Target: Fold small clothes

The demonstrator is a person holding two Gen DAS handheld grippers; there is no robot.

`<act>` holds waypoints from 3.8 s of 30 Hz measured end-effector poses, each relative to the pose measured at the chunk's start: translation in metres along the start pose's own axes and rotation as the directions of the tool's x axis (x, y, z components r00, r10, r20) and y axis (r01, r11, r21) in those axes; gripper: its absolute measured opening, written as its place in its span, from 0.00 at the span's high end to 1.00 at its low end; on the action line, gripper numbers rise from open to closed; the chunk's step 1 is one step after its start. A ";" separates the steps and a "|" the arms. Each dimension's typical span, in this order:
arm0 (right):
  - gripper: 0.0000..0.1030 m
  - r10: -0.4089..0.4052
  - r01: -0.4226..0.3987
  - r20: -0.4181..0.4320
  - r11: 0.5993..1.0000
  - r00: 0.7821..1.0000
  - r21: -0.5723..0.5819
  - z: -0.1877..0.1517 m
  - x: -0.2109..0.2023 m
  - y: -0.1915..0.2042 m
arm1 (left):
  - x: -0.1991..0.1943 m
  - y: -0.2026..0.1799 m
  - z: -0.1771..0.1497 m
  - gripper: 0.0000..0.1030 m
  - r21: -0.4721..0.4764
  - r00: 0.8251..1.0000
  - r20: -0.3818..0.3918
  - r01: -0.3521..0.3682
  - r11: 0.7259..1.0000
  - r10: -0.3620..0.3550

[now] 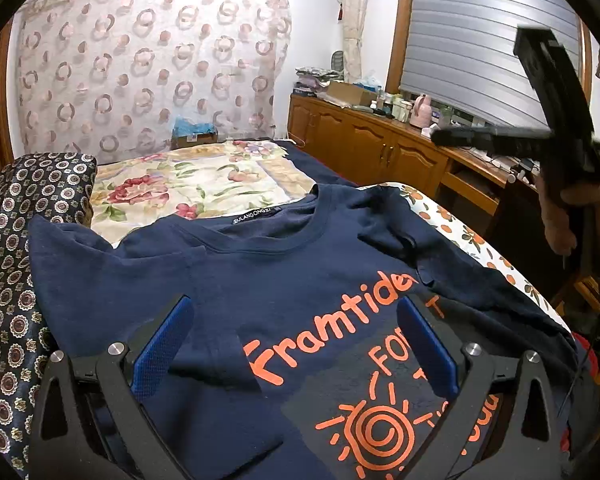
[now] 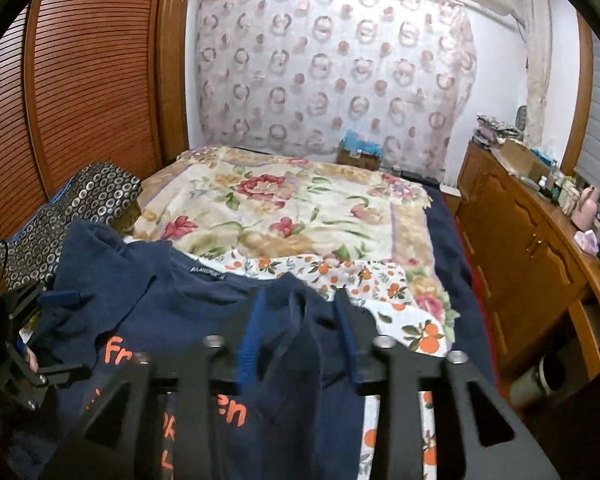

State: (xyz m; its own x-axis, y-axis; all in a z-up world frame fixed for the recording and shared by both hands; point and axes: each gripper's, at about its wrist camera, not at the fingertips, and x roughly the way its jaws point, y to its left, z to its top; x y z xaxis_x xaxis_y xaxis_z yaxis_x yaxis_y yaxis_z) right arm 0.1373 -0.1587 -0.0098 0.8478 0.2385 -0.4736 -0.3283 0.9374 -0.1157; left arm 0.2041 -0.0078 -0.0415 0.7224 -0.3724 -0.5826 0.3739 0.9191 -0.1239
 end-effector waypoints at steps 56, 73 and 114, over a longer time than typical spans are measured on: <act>0.20 -0.086 0.144 -0.253 0.965 0.964 0.220 -0.067 0.022 -0.064 | 0.100 -0.132 0.022 0.95 0.152 0.918 -0.363 0.226 0.962 -0.159; 0.20 -0.101 0.129 -0.126 0.964 0.987 0.234 -0.053 -0.008 -0.075 | 0.007 -0.122 -0.007 0.95 0.068 0.951 -0.284 0.151 0.986 -0.126; 0.70 0.376 -0.374 -0.040 0.926 0.926 0.044 0.041 0.089 0.006 | -0.032 0.033 0.003 0.23 -0.103 0.972 -0.143 -0.201 0.974 0.185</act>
State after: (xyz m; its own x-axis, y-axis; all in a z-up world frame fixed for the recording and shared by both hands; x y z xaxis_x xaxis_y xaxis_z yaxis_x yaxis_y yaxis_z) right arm 0.2279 -0.1216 -0.0166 0.6450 0.5631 -0.5167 -0.6030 0.7903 0.1086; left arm 0.1952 0.0336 -0.0242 0.6886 -0.1735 -0.7041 0.1595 0.9834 -0.0863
